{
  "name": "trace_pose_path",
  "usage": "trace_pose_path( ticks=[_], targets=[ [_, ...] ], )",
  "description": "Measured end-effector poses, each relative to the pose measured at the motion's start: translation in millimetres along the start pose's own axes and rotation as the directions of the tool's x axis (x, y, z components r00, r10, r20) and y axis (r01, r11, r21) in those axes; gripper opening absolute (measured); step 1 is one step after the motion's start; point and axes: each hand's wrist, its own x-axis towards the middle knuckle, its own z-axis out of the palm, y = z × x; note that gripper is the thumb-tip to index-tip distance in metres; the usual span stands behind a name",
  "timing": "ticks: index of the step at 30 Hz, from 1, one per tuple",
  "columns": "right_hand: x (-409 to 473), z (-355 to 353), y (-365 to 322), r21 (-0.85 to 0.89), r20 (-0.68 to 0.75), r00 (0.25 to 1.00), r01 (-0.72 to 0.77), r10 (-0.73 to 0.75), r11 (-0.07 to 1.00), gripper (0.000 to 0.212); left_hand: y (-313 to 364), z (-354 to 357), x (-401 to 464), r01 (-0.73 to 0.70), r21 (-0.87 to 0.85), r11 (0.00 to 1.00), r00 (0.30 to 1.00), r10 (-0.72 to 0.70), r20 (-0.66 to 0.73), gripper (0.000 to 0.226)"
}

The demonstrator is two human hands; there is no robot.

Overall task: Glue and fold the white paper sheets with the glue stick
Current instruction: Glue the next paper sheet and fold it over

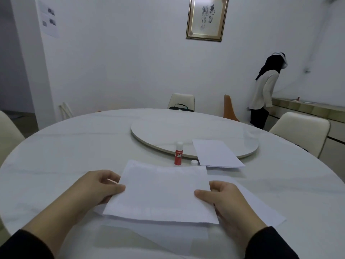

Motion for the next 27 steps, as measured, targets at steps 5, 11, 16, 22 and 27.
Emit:
trace_pose_path(
  ticks=[5,11,16,22,27],
  targets=[
    [1,4,3,-0.014,-0.009,1.000,-0.007,0.007,1.000,0.017,-4,2,2,-0.032,0.091,0.995,0.998,0.036,-0.042,0.004],
    [4,3,7,-0.065,-0.015,1.000,0.009,-0.010,0.998,0.019,-9,5,4,-0.061,0.172,0.983,0.996,0.070,-0.048,0.003],
    [6,2,9,-0.105,-0.011,1.000,0.015,-0.016,0.994,0.018,-10,6,6,-0.066,0.195,0.979,0.995,0.078,-0.056,0.003],
    [6,3,10,-0.150,-0.006,1.000,0.014,-0.015,0.989,0.016,-12,4,6,-0.061,0.215,0.975,0.996,0.073,-0.048,0.004],
    [6,4,12,-0.188,-0.001,1.000,0.014,-0.014,0.982,0.018,-14,3,8,-0.064,0.264,0.962,0.996,0.079,-0.047,0.006]
  ],
)
